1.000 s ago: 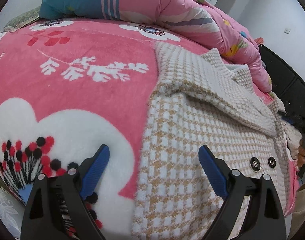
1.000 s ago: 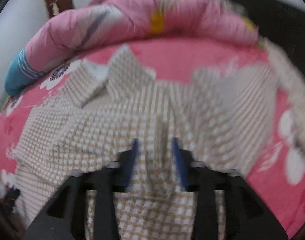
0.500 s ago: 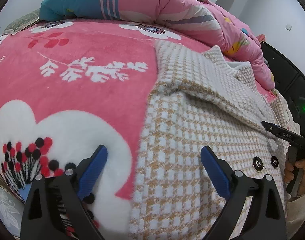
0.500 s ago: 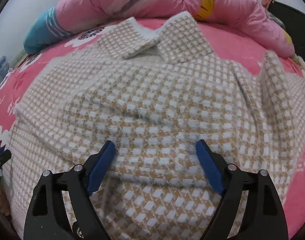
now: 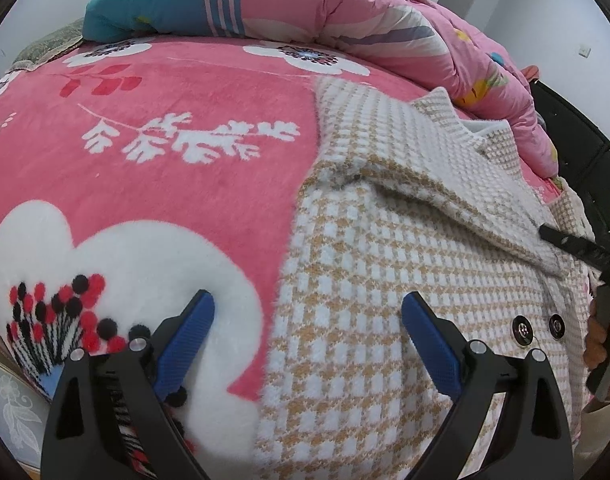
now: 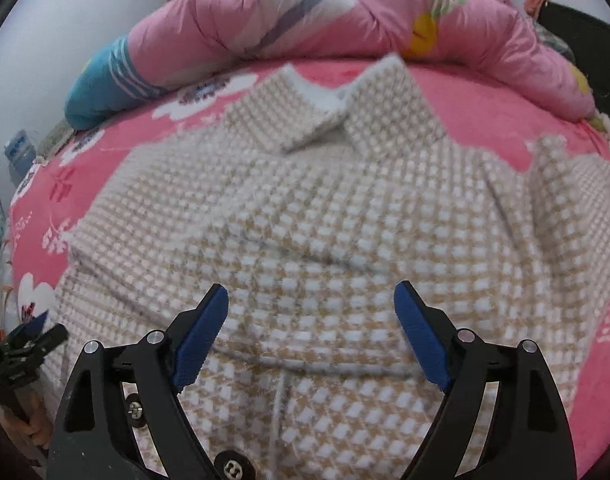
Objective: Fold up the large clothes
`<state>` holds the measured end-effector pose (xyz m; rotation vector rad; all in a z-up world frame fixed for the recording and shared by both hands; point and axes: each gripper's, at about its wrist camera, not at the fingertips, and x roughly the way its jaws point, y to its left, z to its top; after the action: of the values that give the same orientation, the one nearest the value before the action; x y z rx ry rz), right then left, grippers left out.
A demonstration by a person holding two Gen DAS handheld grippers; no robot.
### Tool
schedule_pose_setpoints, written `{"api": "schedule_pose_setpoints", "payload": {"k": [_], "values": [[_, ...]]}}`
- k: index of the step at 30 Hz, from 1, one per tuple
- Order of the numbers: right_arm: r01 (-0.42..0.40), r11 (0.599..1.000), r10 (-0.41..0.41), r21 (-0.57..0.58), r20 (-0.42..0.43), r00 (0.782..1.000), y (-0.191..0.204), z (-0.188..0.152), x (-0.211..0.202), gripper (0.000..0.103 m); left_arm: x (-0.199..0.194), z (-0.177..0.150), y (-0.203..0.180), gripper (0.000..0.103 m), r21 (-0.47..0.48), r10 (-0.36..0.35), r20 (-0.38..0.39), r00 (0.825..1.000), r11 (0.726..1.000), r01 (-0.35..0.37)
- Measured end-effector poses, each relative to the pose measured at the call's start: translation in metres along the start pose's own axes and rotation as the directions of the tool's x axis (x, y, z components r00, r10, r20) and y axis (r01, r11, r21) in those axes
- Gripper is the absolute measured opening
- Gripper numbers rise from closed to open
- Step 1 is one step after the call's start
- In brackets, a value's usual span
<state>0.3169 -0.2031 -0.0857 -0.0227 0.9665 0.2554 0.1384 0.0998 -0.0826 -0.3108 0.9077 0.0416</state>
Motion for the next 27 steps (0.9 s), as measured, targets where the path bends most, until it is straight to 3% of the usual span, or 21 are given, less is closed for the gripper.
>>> {"api": "schedule_pose_setpoints", "payload": {"k": [4,27], "values": [[0.037,0.999,-0.036,-0.031,0.021,0.999,0.0081,-0.0090,0.0060,0.083,0.0005,-0.0003,-0.0006,0.093,0.000,-0.001,0.001,1.000,1.000,0.001],[0.030,0.999,-0.030,-0.027,-0.001,1.000,0.0085,-0.0015,0.0136,0.083,-0.0017,0.0012,0.0017,0.093,-0.004,-0.009,0.002,1.000,1.000,0.009]]}}
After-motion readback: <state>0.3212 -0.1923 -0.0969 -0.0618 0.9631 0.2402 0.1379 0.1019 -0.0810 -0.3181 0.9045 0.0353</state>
